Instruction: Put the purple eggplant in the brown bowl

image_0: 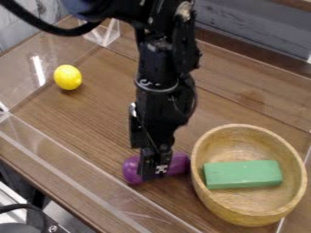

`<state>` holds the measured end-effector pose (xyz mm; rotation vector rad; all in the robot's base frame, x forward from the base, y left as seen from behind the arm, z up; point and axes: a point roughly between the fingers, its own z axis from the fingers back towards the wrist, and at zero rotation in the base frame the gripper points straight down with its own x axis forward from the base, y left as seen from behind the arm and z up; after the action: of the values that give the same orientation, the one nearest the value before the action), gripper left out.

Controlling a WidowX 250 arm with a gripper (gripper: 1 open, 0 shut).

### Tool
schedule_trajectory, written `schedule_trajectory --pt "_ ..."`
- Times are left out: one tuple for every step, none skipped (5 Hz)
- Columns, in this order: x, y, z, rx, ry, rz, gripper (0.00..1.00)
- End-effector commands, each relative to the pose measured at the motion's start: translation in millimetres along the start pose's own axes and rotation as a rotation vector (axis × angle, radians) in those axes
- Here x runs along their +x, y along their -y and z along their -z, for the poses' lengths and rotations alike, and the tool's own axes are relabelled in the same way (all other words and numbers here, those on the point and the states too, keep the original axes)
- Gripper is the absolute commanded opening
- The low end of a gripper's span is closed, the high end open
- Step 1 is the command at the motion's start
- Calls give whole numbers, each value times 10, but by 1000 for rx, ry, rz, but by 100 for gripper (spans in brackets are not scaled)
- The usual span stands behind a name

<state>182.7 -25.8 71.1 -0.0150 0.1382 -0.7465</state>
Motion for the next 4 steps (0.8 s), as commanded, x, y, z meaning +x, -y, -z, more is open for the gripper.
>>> schedule_trajectory --pt "34 -26 -20 21 34 2 100" --pt "35 -41 35 19 38 -1 100" --pt "37 -68 98 18 44 -4 100" --pt "44 -91 146 15 48 -6 100"
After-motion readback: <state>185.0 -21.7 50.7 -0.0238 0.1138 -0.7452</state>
